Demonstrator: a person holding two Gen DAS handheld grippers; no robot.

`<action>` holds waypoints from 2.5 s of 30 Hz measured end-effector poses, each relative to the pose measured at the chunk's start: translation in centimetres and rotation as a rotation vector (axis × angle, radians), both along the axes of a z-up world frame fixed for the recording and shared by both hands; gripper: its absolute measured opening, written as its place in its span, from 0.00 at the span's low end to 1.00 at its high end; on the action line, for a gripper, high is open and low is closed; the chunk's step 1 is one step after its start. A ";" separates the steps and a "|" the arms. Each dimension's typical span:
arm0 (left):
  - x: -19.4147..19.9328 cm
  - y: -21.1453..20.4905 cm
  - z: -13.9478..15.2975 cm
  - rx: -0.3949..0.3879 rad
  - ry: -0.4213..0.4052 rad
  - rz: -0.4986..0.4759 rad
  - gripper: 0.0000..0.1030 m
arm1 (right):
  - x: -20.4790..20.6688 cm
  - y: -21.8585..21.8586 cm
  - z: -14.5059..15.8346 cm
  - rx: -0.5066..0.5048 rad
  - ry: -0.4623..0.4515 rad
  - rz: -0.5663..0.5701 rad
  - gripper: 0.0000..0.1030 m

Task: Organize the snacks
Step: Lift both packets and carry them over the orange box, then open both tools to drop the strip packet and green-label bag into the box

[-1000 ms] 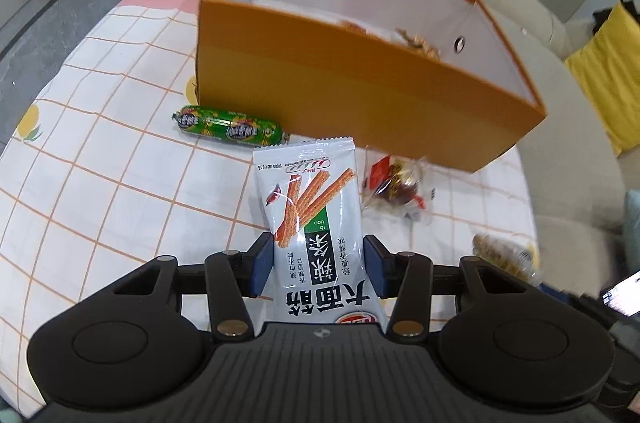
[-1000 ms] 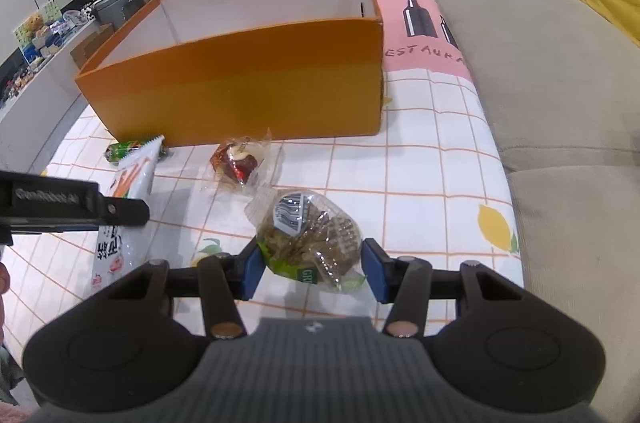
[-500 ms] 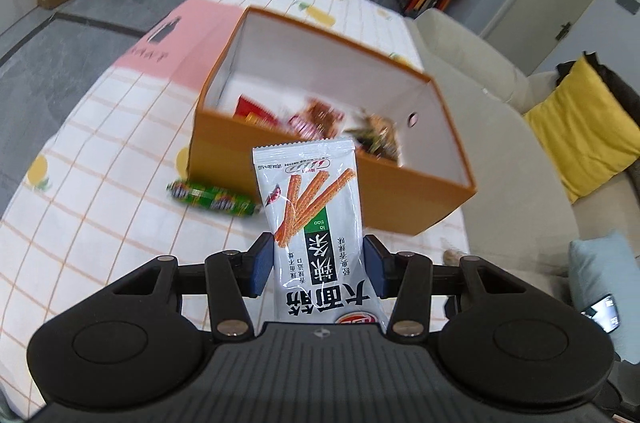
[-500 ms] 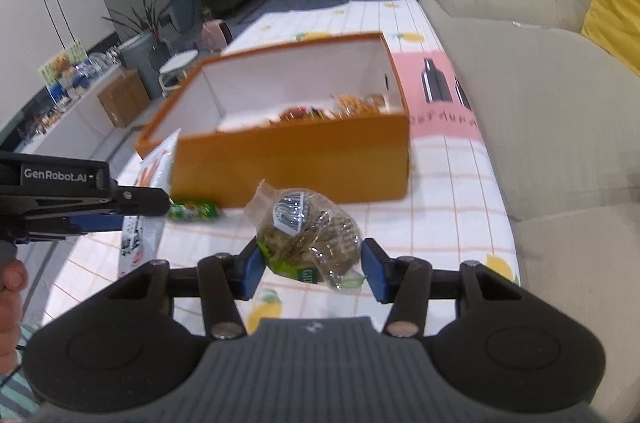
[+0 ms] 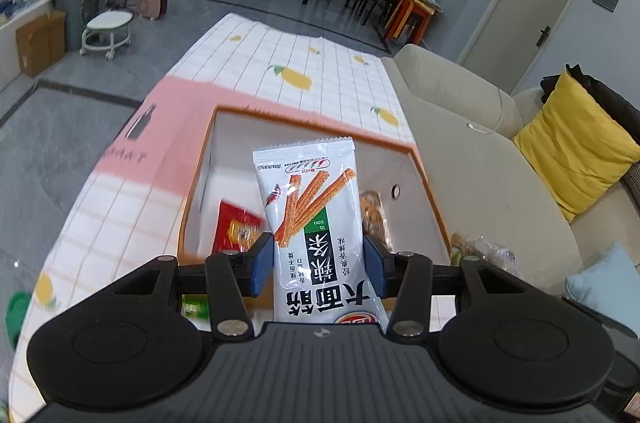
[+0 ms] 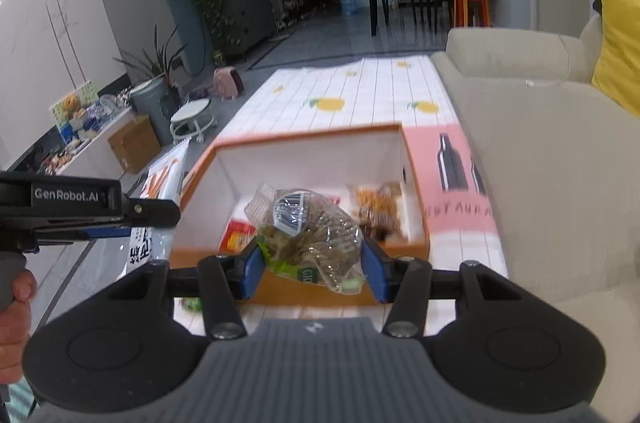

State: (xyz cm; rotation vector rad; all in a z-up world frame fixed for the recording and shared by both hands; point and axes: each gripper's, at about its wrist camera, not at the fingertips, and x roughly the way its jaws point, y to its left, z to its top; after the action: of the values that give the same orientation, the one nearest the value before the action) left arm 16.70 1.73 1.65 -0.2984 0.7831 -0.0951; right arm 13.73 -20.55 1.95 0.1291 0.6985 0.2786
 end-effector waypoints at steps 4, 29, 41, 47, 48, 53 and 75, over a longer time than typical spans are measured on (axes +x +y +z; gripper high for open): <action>1.9 -0.1 0.8 0.029 -0.018 -0.010 0.52 | 2.7 0.1 0.8 0.020 0.005 0.010 0.48; 12.1 -0.3 -6.6 0.218 0.185 -0.086 0.52 | 13.6 5.8 -6.1 -0.246 0.136 0.087 0.48; 13.8 -0.8 -10.4 0.288 0.269 -0.126 0.53 | 15.4 7.9 -9.9 -0.331 0.193 0.115 0.49; 13.8 -0.7 -11.5 0.294 0.298 -0.125 0.53 | 16.0 7.9 -10.7 -0.344 0.213 0.111 0.50; 13.8 -0.7 -11.6 0.293 0.301 -0.130 0.53 | 16.0 7.8 -10.7 -0.343 0.212 0.109 0.50; 13.8 -0.9 -11.6 0.300 0.314 -0.135 0.55 | 16.0 7.7 -10.6 -0.344 0.214 0.104 0.51; 7.0 -1.0 -2.7 0.308 0.031 -0.067 0.70 | 11.2 5.3 -3.4 -0.238 0.078 0.027 0.68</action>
State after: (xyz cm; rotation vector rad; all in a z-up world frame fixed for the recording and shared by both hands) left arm 23.74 0.69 -1.02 0.0179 0.8256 -0.0319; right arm 24.96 -15.20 -1.43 -0.0967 0.8058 0.2152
